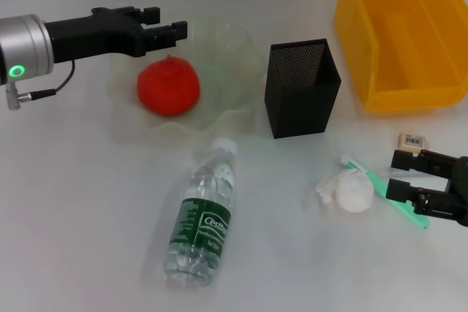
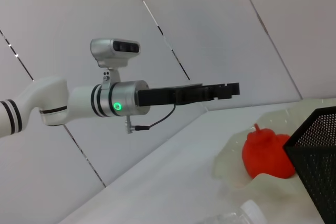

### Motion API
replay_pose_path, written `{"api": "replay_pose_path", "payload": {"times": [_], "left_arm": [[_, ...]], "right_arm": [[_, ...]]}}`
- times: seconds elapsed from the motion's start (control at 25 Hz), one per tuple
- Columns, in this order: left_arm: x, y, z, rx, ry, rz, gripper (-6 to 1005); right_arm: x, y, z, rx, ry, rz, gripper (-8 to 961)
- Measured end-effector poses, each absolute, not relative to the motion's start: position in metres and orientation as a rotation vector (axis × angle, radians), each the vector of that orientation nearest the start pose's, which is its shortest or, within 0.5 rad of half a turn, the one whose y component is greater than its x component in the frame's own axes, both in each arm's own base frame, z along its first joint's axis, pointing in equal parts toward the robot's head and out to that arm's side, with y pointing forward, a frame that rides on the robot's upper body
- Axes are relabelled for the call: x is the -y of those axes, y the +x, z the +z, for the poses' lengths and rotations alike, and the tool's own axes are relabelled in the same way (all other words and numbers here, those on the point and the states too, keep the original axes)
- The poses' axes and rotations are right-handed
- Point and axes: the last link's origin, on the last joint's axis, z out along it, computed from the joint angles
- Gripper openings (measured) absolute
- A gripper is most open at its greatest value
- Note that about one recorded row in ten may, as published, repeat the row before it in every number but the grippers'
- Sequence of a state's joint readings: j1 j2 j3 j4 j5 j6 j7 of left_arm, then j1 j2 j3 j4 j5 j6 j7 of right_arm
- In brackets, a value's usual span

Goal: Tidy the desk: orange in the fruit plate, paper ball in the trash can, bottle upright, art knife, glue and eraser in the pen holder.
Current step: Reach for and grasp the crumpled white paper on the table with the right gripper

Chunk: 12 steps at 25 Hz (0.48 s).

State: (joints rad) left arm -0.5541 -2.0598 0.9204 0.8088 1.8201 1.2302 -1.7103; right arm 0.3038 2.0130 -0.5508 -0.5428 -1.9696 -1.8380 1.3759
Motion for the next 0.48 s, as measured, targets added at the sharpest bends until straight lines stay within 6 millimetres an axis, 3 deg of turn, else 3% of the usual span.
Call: {"api": "replay_pose_path", "payload": {"times": [0.28,0.4,0.48], "left_arm": [[-0.338,-0.231,0.035,0.592,-2.752,-0.827,739],[-0.312,-0.242,0.033,0.534,-2.88,-0.802,835],[-0.297,-0.253,0.03,0.542,-2.933,-0.766,834]], "right_arm": [[-0.24,0.32,0.031,-0.943,-2.599,1.002,765],[-0.242,0.319,0.038,-0.924,-2.572,1.037,765],[-0.241,0.314,0.049,-0.883,-2.557,1.096,765]]}}
